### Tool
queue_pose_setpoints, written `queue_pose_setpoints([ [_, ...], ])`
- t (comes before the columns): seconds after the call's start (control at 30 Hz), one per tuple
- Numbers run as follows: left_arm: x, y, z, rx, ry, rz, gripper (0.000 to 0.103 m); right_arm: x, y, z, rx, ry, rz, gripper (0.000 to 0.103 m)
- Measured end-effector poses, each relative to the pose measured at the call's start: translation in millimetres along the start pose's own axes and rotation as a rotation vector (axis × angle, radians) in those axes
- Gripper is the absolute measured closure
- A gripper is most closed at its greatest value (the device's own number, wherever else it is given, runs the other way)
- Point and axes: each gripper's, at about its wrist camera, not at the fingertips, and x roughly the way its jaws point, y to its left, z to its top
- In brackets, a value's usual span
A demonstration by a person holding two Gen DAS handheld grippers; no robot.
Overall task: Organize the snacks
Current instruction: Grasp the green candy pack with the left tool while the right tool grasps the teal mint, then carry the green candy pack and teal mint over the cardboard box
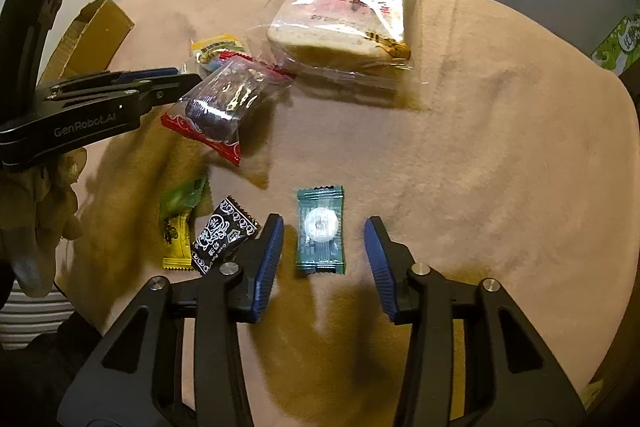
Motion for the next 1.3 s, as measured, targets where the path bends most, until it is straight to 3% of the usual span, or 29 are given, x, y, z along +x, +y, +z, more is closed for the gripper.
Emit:
queue_pose_setpoints([
  [0.1,-0.4,0.3,-1.1,-0.003,-0.006,0.002,0.074,3.5,10.4,1.3,-0.024,0.004,-0.033,0.080],
  [0.57,-6.7,7.5,-5.2,-0.002,-0.024,-0.012,0.090,-4.3,-4.2,-2.4,0.023,-0.021,0.001,0.083],
  [0.7,-5.0,4.0,-4.4,0.020,-0.020,-0.014,0.090,-2.6,-7.8,-0.2,0.033,-0.017,0.002,0.083],
  [1.03,3.3,-13.3,4.8,0.068,-0.025,0.043,0.069,2.6,-16.6,1.8,0.054,-0.008,0.015,0.083],
  [1.17,9.4,-19.9,6.6,0.108,-0.040,0.060,0.069,4.5,-17.8,3.2,0.053,-0.004,0.017,0.083],
  [1.3,9.2,-20.8,6.9,0.118,-0.059,0.070,0.077,5.8,-17.2,2.7,0.053,-0.004,0.016,0.083],
])
